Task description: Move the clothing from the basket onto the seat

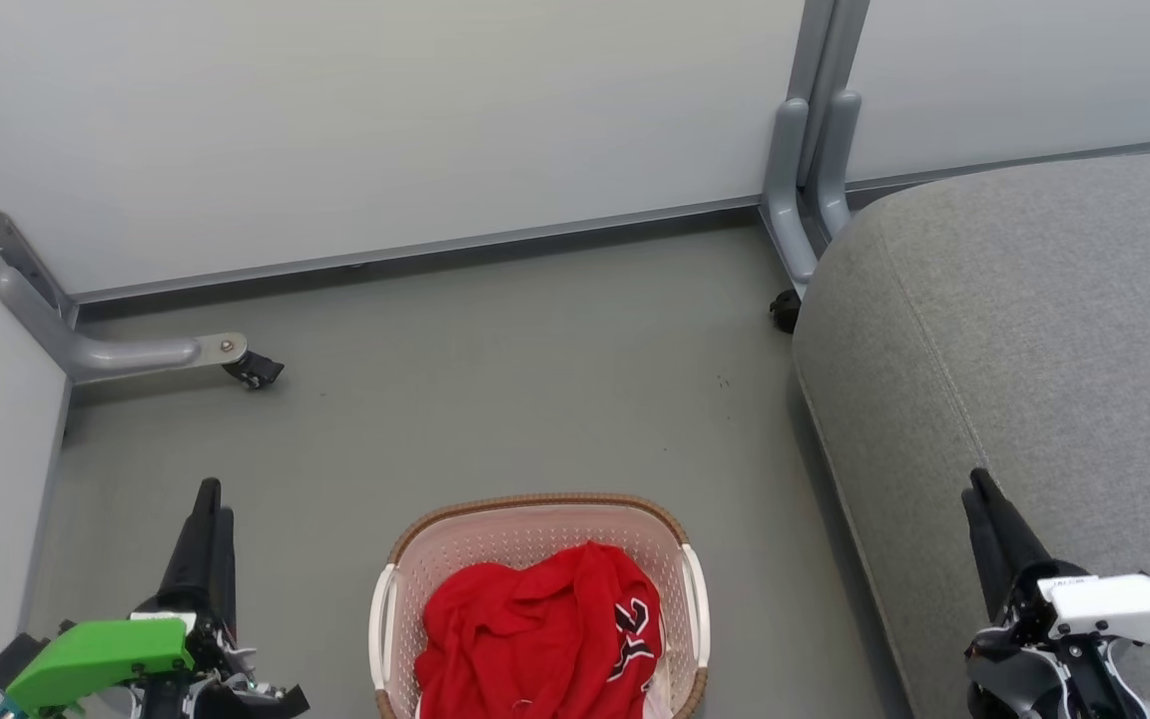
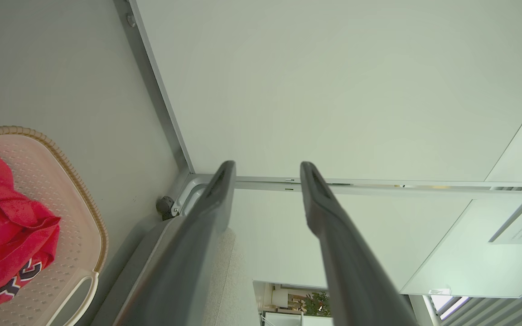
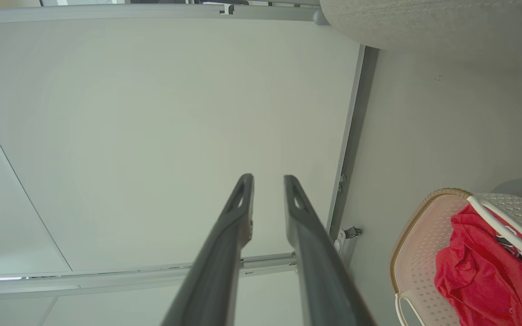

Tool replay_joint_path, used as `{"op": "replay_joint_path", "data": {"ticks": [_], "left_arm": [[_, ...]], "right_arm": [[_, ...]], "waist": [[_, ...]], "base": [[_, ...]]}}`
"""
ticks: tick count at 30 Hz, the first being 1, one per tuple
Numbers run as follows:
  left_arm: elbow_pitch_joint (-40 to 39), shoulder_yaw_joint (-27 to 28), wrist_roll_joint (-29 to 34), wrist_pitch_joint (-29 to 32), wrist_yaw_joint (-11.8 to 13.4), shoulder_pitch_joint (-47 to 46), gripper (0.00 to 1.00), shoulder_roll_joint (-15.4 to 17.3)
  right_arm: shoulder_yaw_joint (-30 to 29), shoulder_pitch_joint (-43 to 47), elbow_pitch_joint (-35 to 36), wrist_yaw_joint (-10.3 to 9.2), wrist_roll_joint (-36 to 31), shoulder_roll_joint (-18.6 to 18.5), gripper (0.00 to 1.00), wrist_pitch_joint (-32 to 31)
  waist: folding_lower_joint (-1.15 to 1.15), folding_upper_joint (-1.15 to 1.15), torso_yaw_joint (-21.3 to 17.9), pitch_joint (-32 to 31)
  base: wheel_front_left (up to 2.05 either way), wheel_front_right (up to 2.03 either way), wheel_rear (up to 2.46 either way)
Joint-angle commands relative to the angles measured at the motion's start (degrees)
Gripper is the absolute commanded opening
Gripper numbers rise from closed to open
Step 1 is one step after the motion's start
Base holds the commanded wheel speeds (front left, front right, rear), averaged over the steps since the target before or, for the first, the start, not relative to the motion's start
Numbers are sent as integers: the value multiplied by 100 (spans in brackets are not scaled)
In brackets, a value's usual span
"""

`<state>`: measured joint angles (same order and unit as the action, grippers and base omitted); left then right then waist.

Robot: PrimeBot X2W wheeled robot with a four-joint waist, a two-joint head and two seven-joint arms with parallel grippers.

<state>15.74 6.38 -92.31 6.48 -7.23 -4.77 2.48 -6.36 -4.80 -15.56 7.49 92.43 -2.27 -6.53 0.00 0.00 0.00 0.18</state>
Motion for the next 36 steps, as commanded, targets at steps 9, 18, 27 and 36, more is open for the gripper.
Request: {"op": "replay_joint_path", "data": {"ticks": [9,18,27,36], "left_arm": [[-104,-67,191,-238,-2,20,100,-3],[-243,-84,768,-478,-6,-34,100,4],[-388,-129,1649,-689,3,-84,100,11],[-582,-298,2709,-889,200,-116,100,18]], "right_arm": [[111,23,64,-1,-211,1,100,239],[209,-4,242,-1,-756,-10,100,479],[324,-44,396,0,-1524,-19,100,691],[418,-80,570,0,-2416,-27,100,891]], "waist": [[0,0,5,10],[0,0,14,22],[0,0,24,32],[0,0,32,43]], "base": [[0,0,0],[0,0,0],[0,0,0],[0,0,0]]}}
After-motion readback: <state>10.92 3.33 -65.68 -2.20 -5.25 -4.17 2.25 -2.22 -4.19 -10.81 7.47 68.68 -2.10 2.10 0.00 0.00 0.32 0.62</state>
